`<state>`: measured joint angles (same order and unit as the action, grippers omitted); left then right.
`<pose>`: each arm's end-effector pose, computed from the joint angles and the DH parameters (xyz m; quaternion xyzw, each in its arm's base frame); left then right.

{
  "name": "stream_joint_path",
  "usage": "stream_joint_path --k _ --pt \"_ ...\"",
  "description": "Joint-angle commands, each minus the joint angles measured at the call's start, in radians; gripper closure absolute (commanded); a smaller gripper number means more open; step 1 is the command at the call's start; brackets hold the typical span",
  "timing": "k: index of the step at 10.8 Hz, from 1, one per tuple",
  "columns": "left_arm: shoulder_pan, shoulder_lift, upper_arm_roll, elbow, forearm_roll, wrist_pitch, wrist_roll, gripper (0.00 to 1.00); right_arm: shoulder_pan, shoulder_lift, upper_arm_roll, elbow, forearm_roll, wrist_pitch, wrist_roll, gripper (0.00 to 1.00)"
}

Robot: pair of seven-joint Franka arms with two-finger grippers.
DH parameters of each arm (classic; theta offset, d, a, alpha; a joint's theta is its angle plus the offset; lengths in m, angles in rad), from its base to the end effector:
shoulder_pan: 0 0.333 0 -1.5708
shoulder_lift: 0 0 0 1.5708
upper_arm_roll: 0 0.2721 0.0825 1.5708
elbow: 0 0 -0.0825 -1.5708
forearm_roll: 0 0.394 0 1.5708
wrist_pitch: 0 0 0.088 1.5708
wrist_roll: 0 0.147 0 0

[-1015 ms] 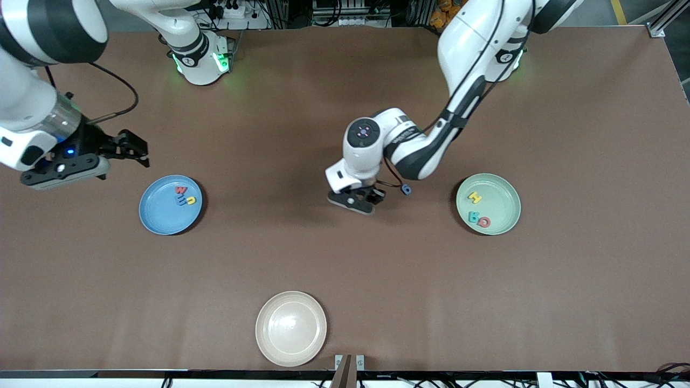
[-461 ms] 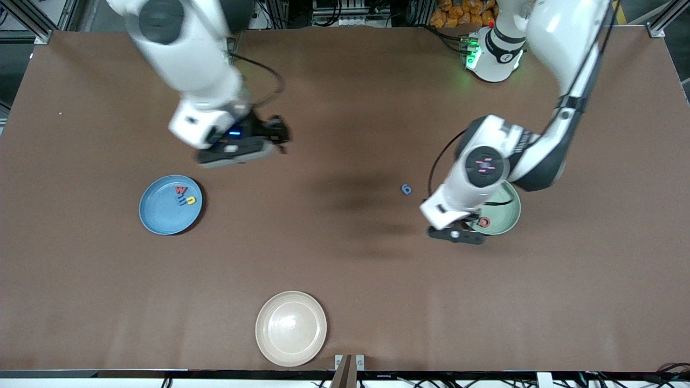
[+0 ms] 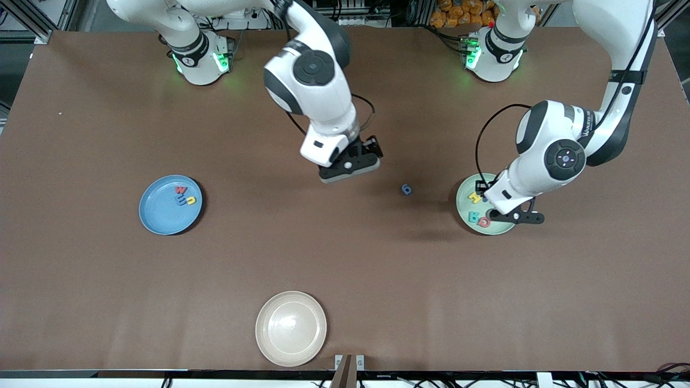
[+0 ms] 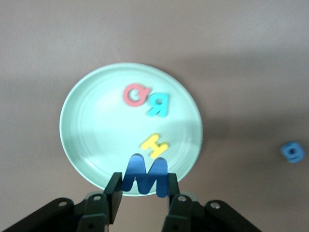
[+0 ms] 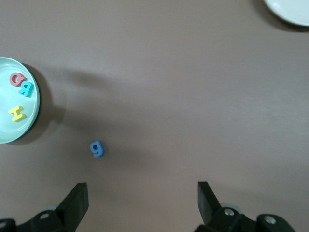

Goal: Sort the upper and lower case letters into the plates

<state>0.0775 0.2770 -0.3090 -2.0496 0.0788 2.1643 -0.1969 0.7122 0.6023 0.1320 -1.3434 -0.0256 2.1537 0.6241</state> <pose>0.5473 -0.1273 0.2098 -0.9965 0.0392 0.0743 0.0049 0.5018 0.5377 0.3202 -0.9890 -0.0997 -0.0625 0.0894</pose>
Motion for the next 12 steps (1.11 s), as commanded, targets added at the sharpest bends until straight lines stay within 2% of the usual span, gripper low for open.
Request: stream_joint_path --k 1,2,4,5,6,7,8,10,11,12 --pt "0.109 -0.029 -0.013 -0.208 -0.017 0.237 0.106 0.73 0.090 0.184 -0.037 0.180 -0.028 0.073 0.167 0.05" --pt "0.151 -0.003 -0.013 -0.219 -0.017 0.288 0.169 0.73 0.110 0.224 -0.038 0.187 -0.060 0.137 0.227 0.09" --pt "0.148 0.019 -0.012 -0.208 -0.017 0.308 0.172 0.69 0.151 0.310 -0.045 0.242 -0.109 0.179 0.311 0.16" --pt "0.149 0.019 -0.012 -0.198 -0.017 0.307 0.172 0.49 0.185 0.364 -0.072 0.291 -0.137 0.184 0.354 0.20" --pt "0.153 0.022 -0.012 -0.190 -0.019 0.307 0.168 0.25 0.200 0.401 -0.086 0.317 -0.143 0.230 0.377 0.23" --pt "0.153 0.033 -0.012 -0.178 -0.019 0.307 0.166 0.07 0.205 0.421 -0.088 0.319 -0.143 0.277 0.397 0.27" --pt "0.151 0.047 -0.010 -0.150 -0.019 0.304 0.157 0.00 0.214 0.435 -0.101 0.325 -0.143 0.285 0.402 0.31" --pt "0.153 0.053 -0.005 -0.095 -0.019 0.283 0.134 0.00 0.231 0.461 -0.111 0.326 -0.146 0.291 0.404 0.36" --pt "0.156 0.048 0.001 -0.040 -0.019 0.214 0.134 0.00 0.239 0.479 -0.118 0.329 -0.161 0.307 0.404 0.37" --pt "0.156 0.051 0.002 0.058 -0.019 0.104 0.131 0.00 0.245 0.490 -0.123 0.332 -0.169 0.308 0.404 0.38"
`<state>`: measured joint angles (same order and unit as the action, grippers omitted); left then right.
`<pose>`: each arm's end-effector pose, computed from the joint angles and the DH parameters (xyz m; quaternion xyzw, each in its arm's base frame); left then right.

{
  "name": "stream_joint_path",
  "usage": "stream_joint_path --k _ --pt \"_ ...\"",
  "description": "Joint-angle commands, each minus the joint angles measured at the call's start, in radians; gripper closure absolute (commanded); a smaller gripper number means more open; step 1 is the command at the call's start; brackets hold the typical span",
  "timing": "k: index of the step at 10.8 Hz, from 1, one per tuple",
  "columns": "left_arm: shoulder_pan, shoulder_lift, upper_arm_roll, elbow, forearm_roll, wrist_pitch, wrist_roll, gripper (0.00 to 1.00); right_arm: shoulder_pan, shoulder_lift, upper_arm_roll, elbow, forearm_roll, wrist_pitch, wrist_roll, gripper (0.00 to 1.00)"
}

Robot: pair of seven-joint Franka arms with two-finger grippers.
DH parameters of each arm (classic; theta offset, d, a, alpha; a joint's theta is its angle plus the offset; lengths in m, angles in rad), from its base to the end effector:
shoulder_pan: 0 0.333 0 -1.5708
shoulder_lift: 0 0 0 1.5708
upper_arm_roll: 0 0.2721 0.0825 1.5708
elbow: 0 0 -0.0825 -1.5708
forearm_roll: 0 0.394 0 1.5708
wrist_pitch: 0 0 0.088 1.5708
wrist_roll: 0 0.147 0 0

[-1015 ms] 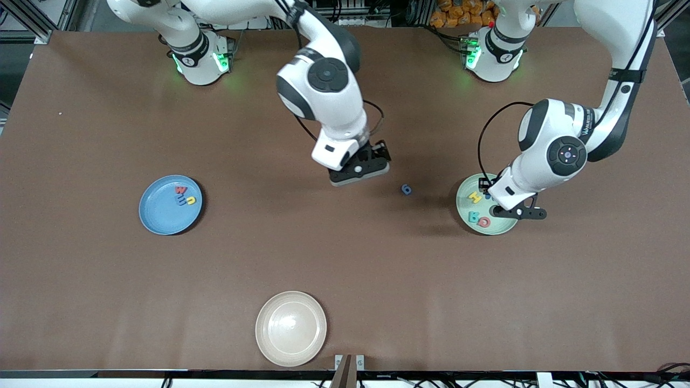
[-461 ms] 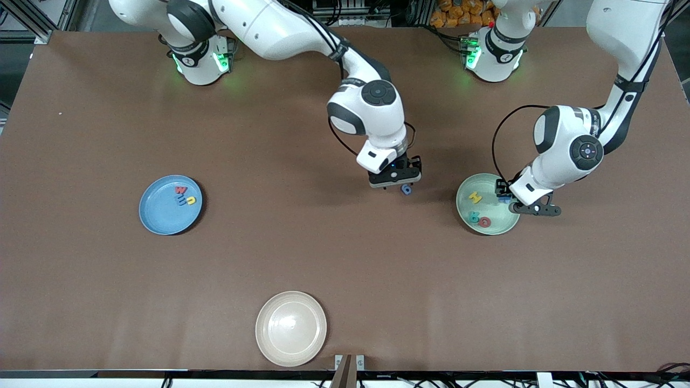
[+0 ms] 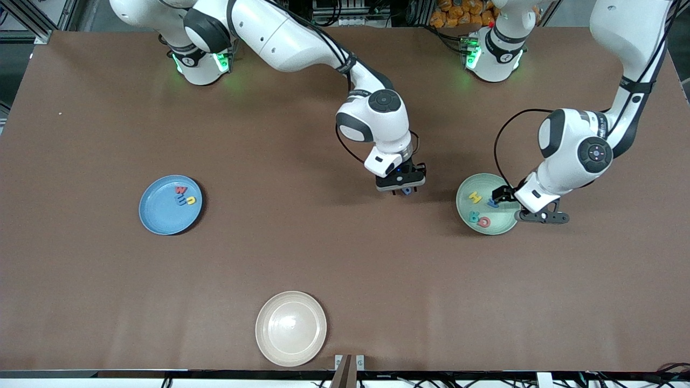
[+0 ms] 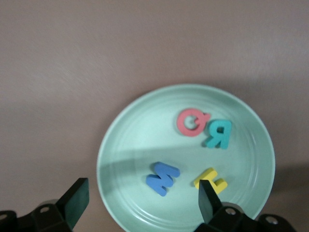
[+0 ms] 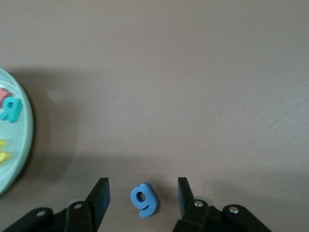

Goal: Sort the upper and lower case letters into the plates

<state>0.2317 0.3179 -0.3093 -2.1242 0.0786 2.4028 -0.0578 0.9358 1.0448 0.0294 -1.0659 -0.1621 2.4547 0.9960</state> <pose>0.5628 -0.0479 0.1755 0.9992 -0.0325 -0.0124 0.0208 0.4587 0.6429 0.1582 -0.9836 -0.0284 -0.1368 0.1142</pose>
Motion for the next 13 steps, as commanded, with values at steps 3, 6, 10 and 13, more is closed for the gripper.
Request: stream_joint_path --k 3,6,10,13 --pt "-0.011 -0.008 0.010 0.361 0.019 -0.378 -0.028 0.00 0.037 0.092 -0.023 0.086 -0.066 0.007 0.074 0.38" --pt "-0.024 -0.035 0.007 0.481 0.036 -0.429 -0.137 0.00 0.040 0.103 -0.023 0.087 -0.096 0.010 0.099 0.38" --pt "-0.020 -0.080 0.073 0.573 0.017 -0.452 -0.187 0.00 0.044 0.110 -0.022 0.095 -0.096 0.012 0.101 0.38" --pt "-0.012 -0.109 0.098 0.596 -0.042 -0.495 -0.178 0.00 0.052 0.119 -0.022 0.107 -0.096 0.010 0.099 0.38"
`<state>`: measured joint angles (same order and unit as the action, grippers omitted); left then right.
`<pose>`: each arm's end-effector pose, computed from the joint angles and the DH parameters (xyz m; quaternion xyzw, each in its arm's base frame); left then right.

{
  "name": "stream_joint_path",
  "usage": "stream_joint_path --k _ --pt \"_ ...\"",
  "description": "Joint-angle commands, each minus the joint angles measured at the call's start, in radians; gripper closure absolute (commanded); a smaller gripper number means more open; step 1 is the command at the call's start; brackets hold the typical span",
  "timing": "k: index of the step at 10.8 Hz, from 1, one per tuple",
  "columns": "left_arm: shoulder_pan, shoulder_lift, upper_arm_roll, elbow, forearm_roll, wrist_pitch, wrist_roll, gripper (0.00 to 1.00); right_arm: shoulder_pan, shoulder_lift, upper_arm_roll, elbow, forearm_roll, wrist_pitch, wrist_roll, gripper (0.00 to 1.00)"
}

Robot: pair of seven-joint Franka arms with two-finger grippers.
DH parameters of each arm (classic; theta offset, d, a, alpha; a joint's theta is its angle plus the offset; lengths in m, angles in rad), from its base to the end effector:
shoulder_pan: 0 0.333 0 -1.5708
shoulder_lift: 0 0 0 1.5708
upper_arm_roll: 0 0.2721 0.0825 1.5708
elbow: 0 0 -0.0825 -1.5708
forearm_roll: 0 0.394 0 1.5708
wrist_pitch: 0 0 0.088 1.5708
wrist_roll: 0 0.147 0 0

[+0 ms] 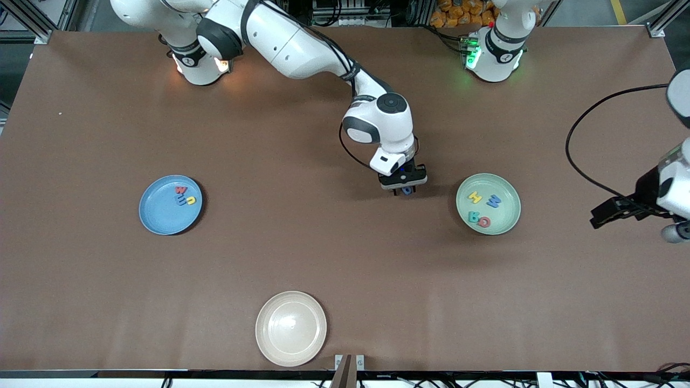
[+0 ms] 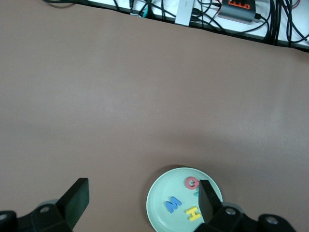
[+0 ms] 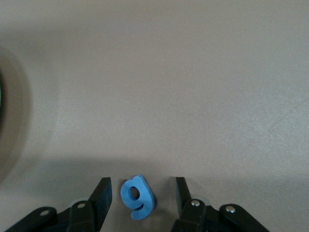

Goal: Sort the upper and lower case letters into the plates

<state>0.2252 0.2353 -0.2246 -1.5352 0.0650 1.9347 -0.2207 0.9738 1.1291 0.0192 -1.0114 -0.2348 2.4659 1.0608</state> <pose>0.6563 0.0175 0.4539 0.9907 0.1063 0.0851 0.0037 0.4392 0.6546 0.1211 -0.9830 -0.0382 -0.1514 0.0968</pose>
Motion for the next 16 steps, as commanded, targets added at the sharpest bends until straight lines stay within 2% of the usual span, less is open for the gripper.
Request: stream_joint_path --k 1,2,4,7,9,10,13,16 --pt "-0.006 -0.033 0.013 0.009 -0.030 -0.037 -0.016 0.00 0.022 0.038 -0.011 0.060 -0.023 -0.001 0.033 0.38" --pt "-0.006 -0.050 0.016 0.009 -0.034 -0.068 -0.025 0.00 0.025 0.040 -0.011 0.060 -0.027 -0.002 0.033 0.38" --pt "-0.053 -0.070 0.091 0.050 -0.065 -0.188 -0.025 0.00 0.033 0.041 -0.011 0.060 -0.053 -0.002 0.033 0.38" --pt "-0.165 -0.140 0.200 0.058 -0.076 -0.319 -0.026 0.00 0.031 0.052 -0.011 0.060 -0.120 -0.004 0.019 0.38" --pt "-0.175 -0.146 0.225 0.090 -0.080 -0.413 -0.017 0.00 0.026 0.052 -0.011 0.060 -0.150 -0.004 -0.011 0.38" --pt "-0.173 -0.148 0.228 0.099 -0.079 -0.439 -0.016 0.00 0.026 0.052 -0.011 0.060 -0.152 -0.004 -0.016 0.38" --pt "-0.213 -0.174 0.315 0.099 -0.079 -0.451 0.055 0.00 0.028 0.052 -0.011 0.060 -0.153 -0.005 -0.033 0.39" --pt "-0.207 -0.169 0.312 0.098 -0.080 -0.454 0.053 0.00 0.031 0.060 -0.013 0.060 -0.153 -0.008 -0.033 0.48"
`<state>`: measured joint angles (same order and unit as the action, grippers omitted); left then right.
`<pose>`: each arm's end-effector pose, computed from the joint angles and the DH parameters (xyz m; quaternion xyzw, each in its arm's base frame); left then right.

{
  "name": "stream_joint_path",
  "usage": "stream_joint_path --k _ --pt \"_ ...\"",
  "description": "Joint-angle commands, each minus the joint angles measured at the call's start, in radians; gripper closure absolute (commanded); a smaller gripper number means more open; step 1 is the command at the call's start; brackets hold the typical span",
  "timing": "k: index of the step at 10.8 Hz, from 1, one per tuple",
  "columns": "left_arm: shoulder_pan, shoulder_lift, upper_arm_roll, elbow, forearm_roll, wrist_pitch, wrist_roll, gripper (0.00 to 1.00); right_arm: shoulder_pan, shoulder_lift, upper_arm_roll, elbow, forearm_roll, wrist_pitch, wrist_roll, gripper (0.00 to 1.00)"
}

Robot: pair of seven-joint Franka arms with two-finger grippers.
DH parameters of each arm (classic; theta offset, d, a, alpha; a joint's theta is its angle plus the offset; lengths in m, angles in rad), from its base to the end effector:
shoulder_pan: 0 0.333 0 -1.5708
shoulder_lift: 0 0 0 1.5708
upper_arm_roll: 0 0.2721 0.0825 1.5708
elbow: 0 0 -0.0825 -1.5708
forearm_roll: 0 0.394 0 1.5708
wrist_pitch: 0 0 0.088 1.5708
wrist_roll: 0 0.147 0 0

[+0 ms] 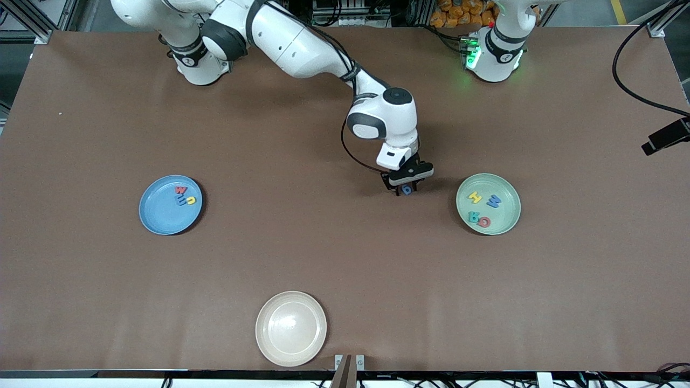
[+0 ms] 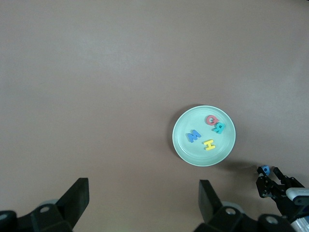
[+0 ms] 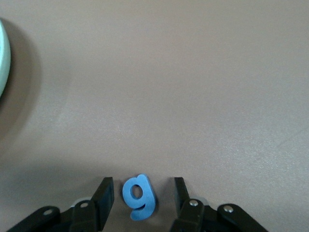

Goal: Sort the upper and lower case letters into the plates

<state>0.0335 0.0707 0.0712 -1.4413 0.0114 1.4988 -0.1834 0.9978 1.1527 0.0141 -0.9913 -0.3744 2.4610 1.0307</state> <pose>0.5728 0.0607 0.5561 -0.9895 -0.1438 0.0062 0.0085 0.4286 0.6616 0.1128 -0.9727 -0.1101 -0.1944 0.0631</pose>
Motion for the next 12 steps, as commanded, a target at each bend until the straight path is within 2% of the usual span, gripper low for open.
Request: stream_joint_path --k 1,3,5,6,9,12 --pt "-0.015 -0.005 0.018 0.005 -0.024 -0.019 0.018 0.00 0.008 0.036 -0.008 0.040 -0.015 -0.005 -0.003 0.53" --pt "-0.014 -0.006 0.018 0.004 -0.027 -0.019 0.018 0.00 0.008 0.036 -0.006 0.040 -0.014 -0.010 -0.001 0.66" --pt "-0.014 -0.008 0.018 0.001 -0.025 -0.020 0.018 0.00 0.007 0.036 -0.005 0.040 -0.014 -0.013 0.000 0.85" --pt "-0.014 -0.002 0.019 0.002 -0.025 -0.020 0.016 0.00 0.007 0.033 -0.005 0.040 -0.014 -0.014 0.002 0.90" --pt "-0.012 -0.003 0.019 0.004 -0.025 -0.020 0.016 0.00 -0.008 -0.002 0.003 0.037 -0.009 -0.031 -0.004 0.96" --pt "-0.012 -0.002 0.019 0.007 -0.025 -0.017 -0.010 0.00 -0.070 -0.095 0.026 0.020 0.006 -0.080 -0.020 0.99"
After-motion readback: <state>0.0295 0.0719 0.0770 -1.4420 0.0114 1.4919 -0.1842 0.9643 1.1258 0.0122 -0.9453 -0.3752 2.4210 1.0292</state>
